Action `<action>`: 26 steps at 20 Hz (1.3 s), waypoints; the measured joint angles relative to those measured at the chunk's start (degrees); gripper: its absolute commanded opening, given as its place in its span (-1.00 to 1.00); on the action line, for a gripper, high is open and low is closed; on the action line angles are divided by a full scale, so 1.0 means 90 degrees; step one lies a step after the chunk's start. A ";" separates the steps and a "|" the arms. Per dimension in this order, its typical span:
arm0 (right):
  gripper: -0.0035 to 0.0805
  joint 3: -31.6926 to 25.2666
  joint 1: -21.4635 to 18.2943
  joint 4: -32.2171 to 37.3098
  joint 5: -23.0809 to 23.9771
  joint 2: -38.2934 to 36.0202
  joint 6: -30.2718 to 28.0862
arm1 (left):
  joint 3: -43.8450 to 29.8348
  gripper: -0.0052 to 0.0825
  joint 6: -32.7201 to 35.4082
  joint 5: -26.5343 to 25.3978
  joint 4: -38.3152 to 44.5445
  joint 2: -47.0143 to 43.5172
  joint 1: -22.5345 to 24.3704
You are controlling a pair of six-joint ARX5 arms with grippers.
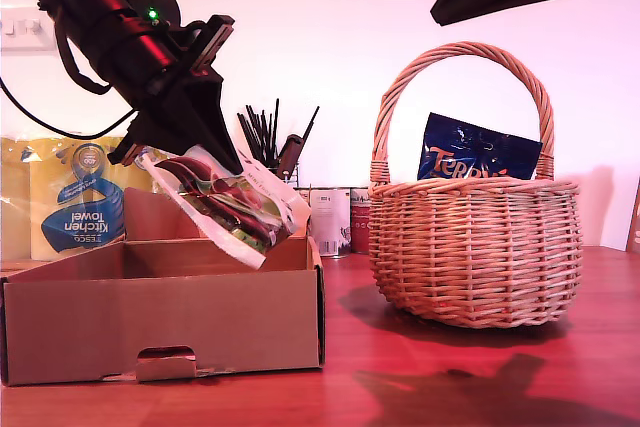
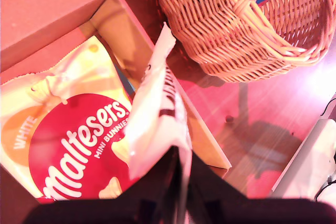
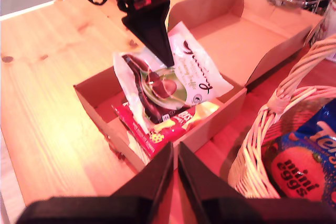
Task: Move the bags of Easter eggs from the cardboard box on the left into the woven basket on the right side.
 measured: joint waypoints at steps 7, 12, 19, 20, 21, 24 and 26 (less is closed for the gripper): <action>-0.95 0.0000 0.0000 -0.0073 0.0044 -0.0313 0.0000 | 0.0000 -0.94 0.0000 0.0000 -0.0029 0.0000 0.0000; -0.95 0.0000 0.0000 -0.0124 0.0168 -0.0311 0.0000 | 0.0000 -0.94 0.0007 0.0000 -0.0049 0.0000 0.0000; -0.95 0.0000 0.0000 -0.0238 0.0168 -0.0313 0.0000 | 0.0000 -0.94 0.0017 0.0362 -0.0051 0.0000 0.0000; -0.95 0.0000 0.0000 -0.0262 0.0168 -0.0313 0.0000 | 0.0000 -0.94 0.0017 0.0379 -0.0051 0.0000 0.0000; -0.95 0.0000 0.0000 -0.0279 0.0168 -0.0313 0.0000 | 0.0000 -0.94 0.0017 0.0384 -0.0051 0.0000 0.0000; -0.95 0.0000 0.0000 -0.0279 0.0168 -0.0313 0.0000 | 0.0000 -0.94 0.0019 0.0493 -0.0041 0.0000 0.0000; -0.95 0.0000 0.0000 -0.0279 0.0168 -0.0313 0.0000 | 0.0000 -0.94 0.0019 0.0500 -0.0032 0.0000 0.0002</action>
